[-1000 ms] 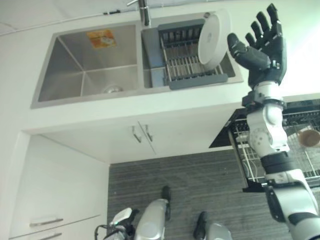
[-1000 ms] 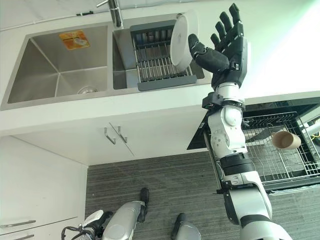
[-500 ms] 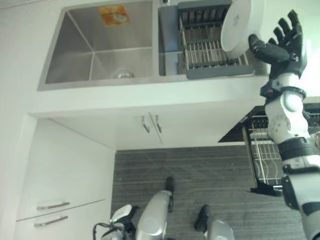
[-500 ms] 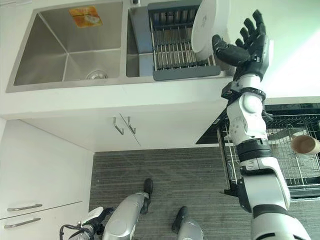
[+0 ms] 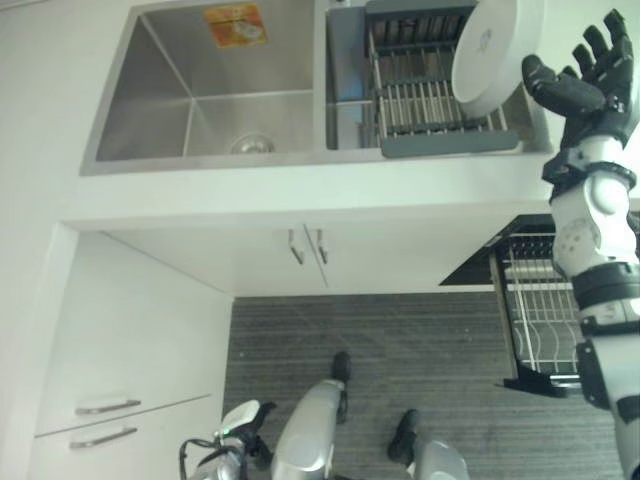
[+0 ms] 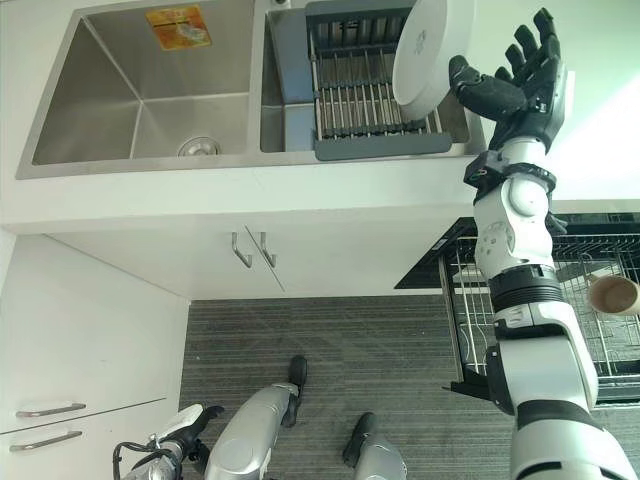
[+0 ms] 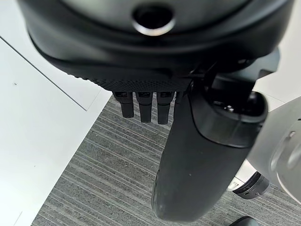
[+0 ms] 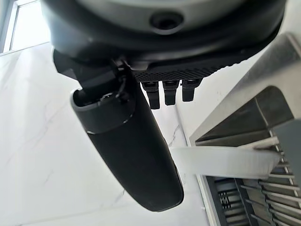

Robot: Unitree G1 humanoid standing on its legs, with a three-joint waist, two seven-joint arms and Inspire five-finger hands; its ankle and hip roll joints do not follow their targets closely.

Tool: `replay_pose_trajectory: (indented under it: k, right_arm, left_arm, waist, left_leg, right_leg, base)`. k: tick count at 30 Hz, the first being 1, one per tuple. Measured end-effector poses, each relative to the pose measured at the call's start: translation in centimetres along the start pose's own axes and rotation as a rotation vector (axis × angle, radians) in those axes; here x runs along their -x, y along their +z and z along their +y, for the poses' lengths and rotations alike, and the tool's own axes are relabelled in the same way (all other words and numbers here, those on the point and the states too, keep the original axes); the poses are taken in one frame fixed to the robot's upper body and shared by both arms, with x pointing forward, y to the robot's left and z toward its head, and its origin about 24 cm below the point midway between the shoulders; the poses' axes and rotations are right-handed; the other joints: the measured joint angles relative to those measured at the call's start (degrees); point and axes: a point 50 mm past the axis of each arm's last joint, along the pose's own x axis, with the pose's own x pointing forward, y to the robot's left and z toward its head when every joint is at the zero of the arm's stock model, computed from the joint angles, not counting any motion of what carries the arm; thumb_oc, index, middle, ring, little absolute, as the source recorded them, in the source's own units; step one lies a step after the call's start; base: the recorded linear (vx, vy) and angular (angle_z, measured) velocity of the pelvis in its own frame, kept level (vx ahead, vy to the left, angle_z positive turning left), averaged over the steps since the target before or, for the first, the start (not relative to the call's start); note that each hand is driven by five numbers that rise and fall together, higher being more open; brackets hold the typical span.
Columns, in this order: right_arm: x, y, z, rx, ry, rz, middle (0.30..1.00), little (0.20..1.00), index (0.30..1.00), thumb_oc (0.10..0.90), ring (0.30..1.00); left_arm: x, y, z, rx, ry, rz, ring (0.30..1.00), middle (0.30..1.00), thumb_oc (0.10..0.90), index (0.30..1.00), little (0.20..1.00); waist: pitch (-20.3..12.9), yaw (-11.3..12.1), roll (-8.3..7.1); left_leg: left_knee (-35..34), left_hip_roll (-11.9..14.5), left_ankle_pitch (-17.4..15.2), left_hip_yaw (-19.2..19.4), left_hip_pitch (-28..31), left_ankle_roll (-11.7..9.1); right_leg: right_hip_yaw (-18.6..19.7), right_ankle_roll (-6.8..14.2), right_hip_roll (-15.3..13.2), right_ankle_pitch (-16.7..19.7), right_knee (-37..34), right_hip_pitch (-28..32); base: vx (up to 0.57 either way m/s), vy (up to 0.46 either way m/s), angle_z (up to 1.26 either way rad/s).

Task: Place the dishes in the dishwasher.

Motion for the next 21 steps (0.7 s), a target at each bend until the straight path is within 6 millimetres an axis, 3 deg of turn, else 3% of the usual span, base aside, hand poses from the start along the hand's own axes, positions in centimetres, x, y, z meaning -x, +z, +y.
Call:
replay_pose_trajectory:
  k: [11, 21]
  right_arm:
    - [-0.5, 0.8, 0.9, -0.023, 0.042, -0.020, 0.900, 0.900, 0.900, 0.800, 0.900]
    - [-1.2, 1.2, 1.2, -0.067, 0.041, 0.008, 0.900, 0.900, 0.900, 0.800, 0.900]
  left_arm:
    - [0.0, 0.4, 0.2, 0.005, 0.006, -0.027, 0.900, 0.900, 0.800, 0.900, 0.900]
    - [0.0, 1.7, 2.1, -0.048, 0.118, -0.163, 0.900, 0.900, 0.800, 0.900, 0.900]
  waist:
    - [1.57, 1.38, 0.81]
    - [2.17, 2.31, 1.55]
  left_leg:
    - [0.17, -0.20, -0.04, -0.04, -0.80, 0.25]
    - [0.20, -0.59, 0.18, -0.05, -1.74, 0.60]
  right_leg:
    - [-0.08, 0.02, -0.29, 0.01, 0.21, -0.76]
    - [-0.10, 0.18, -0.79, -0.18, 1.19, -2.04]
  base:
    - [0.01, 0.000, 0.00]
    - [0.00, 0.000, 0.00]
